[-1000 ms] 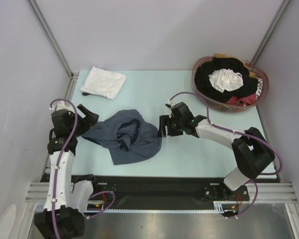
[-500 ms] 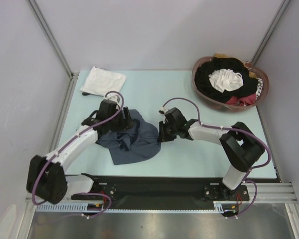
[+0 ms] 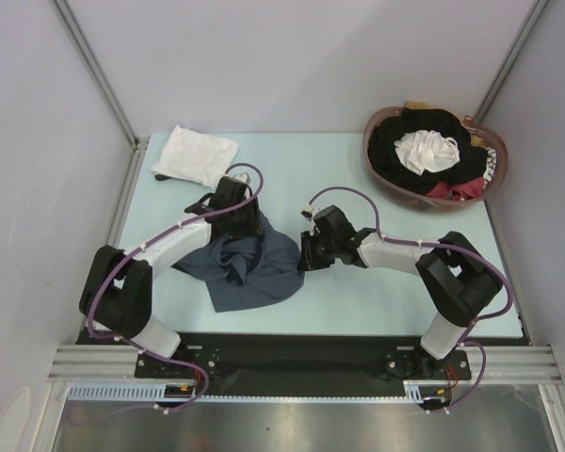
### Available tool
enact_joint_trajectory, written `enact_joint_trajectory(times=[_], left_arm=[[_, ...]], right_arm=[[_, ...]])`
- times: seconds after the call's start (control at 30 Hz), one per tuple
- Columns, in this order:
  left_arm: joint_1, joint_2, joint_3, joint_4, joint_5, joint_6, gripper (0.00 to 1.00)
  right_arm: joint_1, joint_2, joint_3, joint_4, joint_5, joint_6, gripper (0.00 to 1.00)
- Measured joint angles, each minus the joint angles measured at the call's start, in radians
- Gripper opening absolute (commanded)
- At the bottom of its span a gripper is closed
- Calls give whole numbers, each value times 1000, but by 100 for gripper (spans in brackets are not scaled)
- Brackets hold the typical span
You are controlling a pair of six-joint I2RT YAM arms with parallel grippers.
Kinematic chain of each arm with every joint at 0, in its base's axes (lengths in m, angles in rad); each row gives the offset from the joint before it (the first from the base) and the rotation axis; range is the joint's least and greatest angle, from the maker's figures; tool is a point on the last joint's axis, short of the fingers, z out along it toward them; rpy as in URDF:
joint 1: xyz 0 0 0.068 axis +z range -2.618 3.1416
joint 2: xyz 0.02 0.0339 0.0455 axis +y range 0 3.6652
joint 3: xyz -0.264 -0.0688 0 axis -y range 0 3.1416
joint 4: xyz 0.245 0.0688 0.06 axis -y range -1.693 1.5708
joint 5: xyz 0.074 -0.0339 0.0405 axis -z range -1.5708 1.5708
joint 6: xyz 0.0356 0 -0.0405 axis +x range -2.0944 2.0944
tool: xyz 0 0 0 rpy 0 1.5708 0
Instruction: Fold and stack the tank tops
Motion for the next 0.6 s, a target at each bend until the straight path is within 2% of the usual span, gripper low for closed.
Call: enact_joint_trajectory(times=[0.1,0.3,0.4,0.6], left_arm=[[-26,30,31,6,-14,2,41],[-40,76,51,1,-42,7,39],[-40,79,51,-3,-53,7,32],[-52,89,51,-14,-64,7,28]], right_arm=[[-1,-1,0,2,-1,-2,22],[-7,-8,-6,7,-8,-4,22],[-13,-18,-15,8,-12,-5,22],[-25,-19,-21,14,-19,-5,22]])
